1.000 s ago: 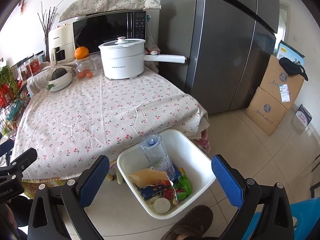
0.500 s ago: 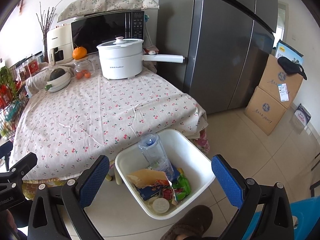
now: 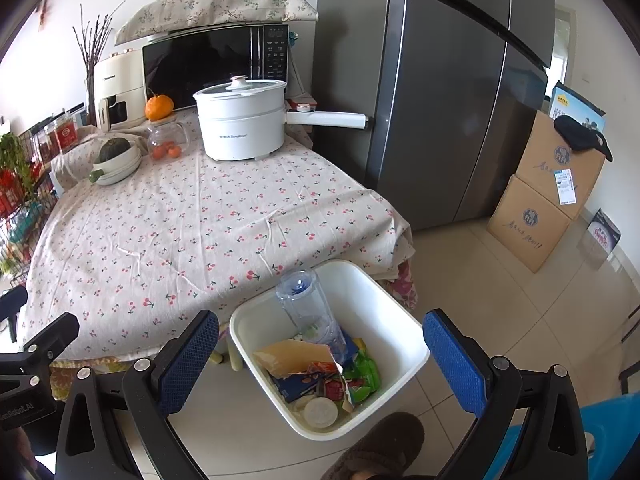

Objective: Collect trash

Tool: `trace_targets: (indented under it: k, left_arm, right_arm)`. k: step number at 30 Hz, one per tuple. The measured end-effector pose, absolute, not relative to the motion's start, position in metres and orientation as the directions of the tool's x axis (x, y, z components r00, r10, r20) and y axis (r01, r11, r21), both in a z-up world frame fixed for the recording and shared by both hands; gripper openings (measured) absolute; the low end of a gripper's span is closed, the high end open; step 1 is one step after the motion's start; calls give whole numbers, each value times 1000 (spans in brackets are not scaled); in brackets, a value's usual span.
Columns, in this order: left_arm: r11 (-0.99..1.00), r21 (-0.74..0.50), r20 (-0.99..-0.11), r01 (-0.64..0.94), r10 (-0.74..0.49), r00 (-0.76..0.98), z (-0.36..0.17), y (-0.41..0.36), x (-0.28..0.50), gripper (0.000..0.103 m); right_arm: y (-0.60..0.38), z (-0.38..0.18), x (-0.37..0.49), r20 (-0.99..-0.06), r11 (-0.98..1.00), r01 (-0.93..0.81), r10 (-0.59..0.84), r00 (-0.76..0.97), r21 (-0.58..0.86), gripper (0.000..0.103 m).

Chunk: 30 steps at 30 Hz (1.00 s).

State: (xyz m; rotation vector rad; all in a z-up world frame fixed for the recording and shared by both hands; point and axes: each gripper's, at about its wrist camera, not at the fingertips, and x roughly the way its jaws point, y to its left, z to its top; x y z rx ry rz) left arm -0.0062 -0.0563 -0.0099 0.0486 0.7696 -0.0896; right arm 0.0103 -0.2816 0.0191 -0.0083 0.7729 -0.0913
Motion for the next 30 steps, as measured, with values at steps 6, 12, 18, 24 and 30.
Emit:
trace_targets:
  k: [6,12,18,24,30]
  left_arm:
    - [995,11,-699,102,-65,712,-10,-57,-6,102]
    - [994,12,-702,107,-68,709,-12,-58,-6,102]
    - [994,13,-702,106,-67,709,-12,-59,-7,102]
    - [994,14,-702,108,-67,709,-12,-60,-8,102]
    - [994,14,-703,107,-66,708,-12,-59,-8,102]
  right_arm:
    - [-282,19,10,-697,996,80,-85,712,-41,103]
    - [-281,19,10,-697,996,80,-86,712,-41,103]
    - [-281,19,10,-697,996,81,-86,711,-40,103]
    - [-280,15,10,-701,996,76,-81,708,-39,103]
    - [-280,15,10,-701,996,77,-82,708,-38,103]
